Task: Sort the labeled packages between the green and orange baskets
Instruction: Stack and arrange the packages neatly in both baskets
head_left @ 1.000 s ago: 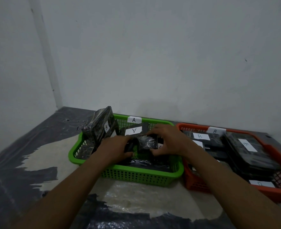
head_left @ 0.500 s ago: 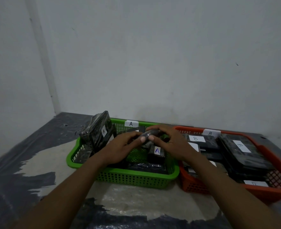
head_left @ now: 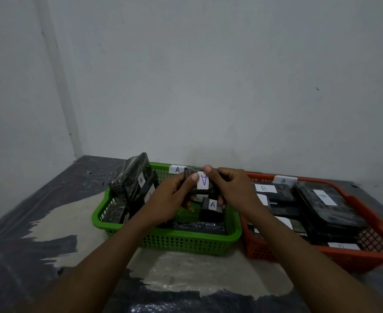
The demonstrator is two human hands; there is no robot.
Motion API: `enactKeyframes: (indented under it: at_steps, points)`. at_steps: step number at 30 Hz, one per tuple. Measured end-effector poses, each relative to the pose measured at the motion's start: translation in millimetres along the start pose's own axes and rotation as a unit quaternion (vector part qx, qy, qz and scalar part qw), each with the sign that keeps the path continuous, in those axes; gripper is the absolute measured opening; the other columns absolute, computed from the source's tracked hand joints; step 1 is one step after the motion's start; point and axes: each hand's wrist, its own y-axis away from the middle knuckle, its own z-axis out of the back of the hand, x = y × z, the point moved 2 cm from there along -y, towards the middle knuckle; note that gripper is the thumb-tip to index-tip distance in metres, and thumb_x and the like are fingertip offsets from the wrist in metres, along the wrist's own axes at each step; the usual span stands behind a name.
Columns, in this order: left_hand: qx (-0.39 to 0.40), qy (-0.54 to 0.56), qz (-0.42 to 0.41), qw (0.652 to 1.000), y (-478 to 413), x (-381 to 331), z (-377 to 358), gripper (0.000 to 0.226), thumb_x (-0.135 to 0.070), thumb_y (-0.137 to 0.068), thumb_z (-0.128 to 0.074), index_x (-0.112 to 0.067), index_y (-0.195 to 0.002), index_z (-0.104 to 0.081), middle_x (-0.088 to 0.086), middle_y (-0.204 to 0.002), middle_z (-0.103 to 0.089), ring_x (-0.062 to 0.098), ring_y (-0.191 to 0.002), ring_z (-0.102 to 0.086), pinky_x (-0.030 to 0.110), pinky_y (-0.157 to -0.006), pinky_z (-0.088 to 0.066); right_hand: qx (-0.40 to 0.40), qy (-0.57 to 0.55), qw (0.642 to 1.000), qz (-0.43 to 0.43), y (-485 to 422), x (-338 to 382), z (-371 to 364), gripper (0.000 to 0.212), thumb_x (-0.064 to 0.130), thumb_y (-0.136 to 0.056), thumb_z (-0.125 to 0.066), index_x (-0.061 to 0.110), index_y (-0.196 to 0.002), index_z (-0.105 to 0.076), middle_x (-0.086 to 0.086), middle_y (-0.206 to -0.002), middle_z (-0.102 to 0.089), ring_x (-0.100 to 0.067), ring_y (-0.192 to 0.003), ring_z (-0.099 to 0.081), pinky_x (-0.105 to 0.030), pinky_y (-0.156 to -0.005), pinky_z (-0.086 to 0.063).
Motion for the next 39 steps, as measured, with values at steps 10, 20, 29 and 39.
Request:
enactKeyframes:
  at_steps: [10, 20, 29, 39]
  points:
    - [-0.083, 0.116, 0.036, 0.989, -3.0, -7.8, 6.2, 0.027, -0.046, -0.091, -0.067, -0.022, -0.101, -0.071, -0.002, -0.095, -0.077, 0.012, -0.087, -0.074, 0.024, -0.068, -0.059, 0.112, -0.221, 0.951, -0.187, 2.5, 2.2, -16.2, 0.044, 0.053, -0.096, -0.056, 0.014, -0.1, -0.074, -0.016, -0.087, -0.077, -0.02, -0.065, -0.073, -0.029, -0.062, -0.061]
    - [0.085, -0.188, 0.021, 0.978, -23.1, -14.6, 42.3, 0.019, -0.04, -0.099, -0.057, -0.029, -0.098, -0.072, -0.008, -0.092, -0.073, 0.01, -0.088, -0.069, 0.035, -0.081, -0.055, 0.19, 0.276, 0.923, 0.192, -15.4, 8.4, -0.3, 0.072, 0.018, -0.089, -0.073, 0.04, -0.148, -0.039, 0.014, -0.15, -0.044, -0.001, -0.115, -0.055, -0.024, -0.094, -0.052]
    - [0.097, -0.277, -0.01, 0.956, -31.3, 21.2, 38.6, 0.063, -0.05, -0.067, -0.087, -0.033, -0.122, -0.062, -0.015, -0.121, -0.066, 0.004, -0.112, -0.061, 0.026, -0.09, -0.051, 0.145, 0.407, 0.896, 0.106, -29.9, -12.4, -0.9, 0.065, 0.053, -0.076, -0.08, 0.025, -0.131, -0.06, 0.002, -0.104, -0.073, -0.008, -0.081, -0.06, -0.027, -0.075, -0.051]
    - [0.136, -0.557, 0.014, 0.819, -35.3, 40.6, 15.2, 0.058, -0.043, -0.081, -0.074, -0.033, -0.135, -0.055, -0.006, -0.133, -0.062, 0.024, -0.126, -0.052, 0.045, -0.102, -0.034, 0.174, 0.543, 0.818, 0.072, -35.1, -33.0, -41.2, 0.054, 0.058, -0.076, -0.076, 0.017, -0.109, -0.067, -0.005, -0.099, -0.071, -0.023, -0.091, -0.066, -0.035, -0.075, -0.053]
